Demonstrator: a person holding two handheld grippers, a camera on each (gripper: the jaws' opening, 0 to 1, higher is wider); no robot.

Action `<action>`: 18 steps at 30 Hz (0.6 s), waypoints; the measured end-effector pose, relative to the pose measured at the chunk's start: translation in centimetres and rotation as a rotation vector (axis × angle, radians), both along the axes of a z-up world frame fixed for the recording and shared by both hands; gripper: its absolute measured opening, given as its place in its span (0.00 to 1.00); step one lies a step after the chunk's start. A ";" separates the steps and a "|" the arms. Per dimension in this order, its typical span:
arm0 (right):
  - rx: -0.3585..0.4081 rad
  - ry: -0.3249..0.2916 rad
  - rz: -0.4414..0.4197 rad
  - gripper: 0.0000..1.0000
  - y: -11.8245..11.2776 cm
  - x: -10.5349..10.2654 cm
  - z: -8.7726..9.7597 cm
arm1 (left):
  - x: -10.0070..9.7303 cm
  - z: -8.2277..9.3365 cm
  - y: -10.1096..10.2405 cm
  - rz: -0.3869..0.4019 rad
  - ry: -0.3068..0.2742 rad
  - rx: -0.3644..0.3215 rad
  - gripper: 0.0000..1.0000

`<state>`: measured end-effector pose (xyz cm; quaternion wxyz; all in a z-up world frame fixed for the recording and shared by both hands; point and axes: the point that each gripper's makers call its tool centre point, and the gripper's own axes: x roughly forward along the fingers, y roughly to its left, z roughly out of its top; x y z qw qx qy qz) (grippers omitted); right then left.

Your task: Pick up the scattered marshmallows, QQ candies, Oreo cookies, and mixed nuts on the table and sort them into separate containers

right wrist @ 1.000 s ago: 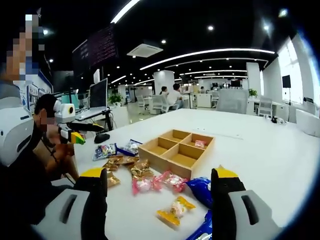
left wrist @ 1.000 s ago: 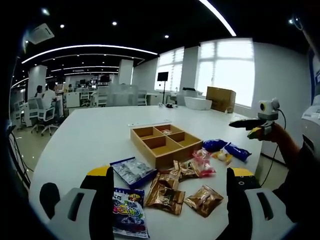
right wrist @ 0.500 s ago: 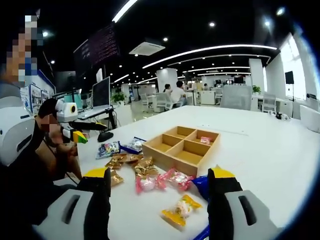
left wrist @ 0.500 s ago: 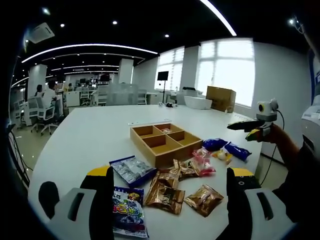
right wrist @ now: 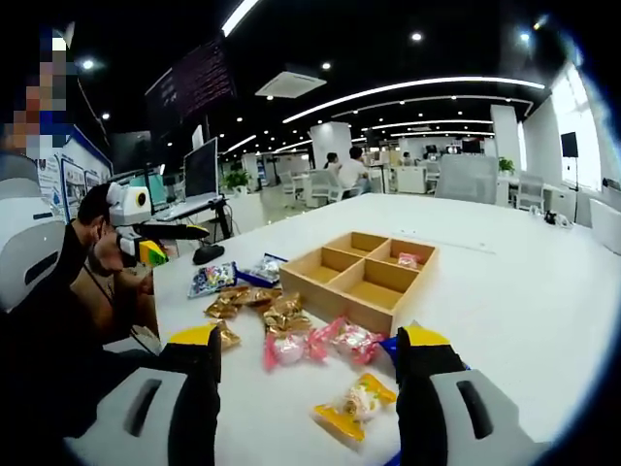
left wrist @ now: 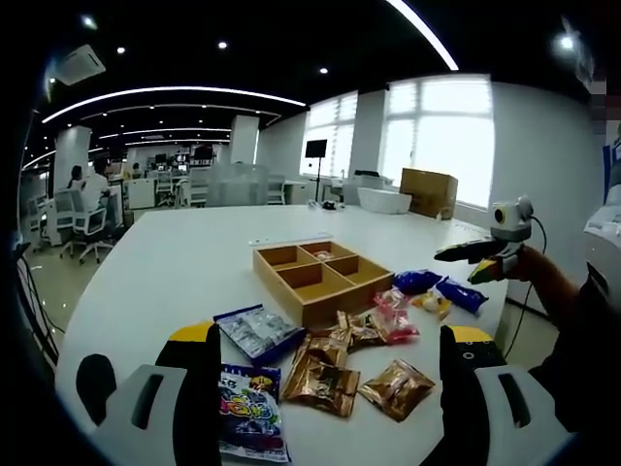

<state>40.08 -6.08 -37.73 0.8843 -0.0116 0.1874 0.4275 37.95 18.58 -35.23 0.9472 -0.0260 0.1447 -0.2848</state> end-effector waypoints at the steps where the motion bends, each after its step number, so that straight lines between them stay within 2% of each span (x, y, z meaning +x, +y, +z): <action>1: -0.005 0.008 0.004 0.67 0.1 0.1 -0.3 | 0.0 -0.1 0.1 0.001 0.002 -0.003 0.97; 7: -0.035 0.050 0.006 0.65 0.0 0.1 -2.1 | -0.1 -0.1 0.0 -0.001 0.001 0.000 0.97; 18: -0.111 0.079 -0.010 0.62 -0.8 0.4 -4.9 | -0.2 -0.2 0.0 -0.002 0.006 0.005 0.97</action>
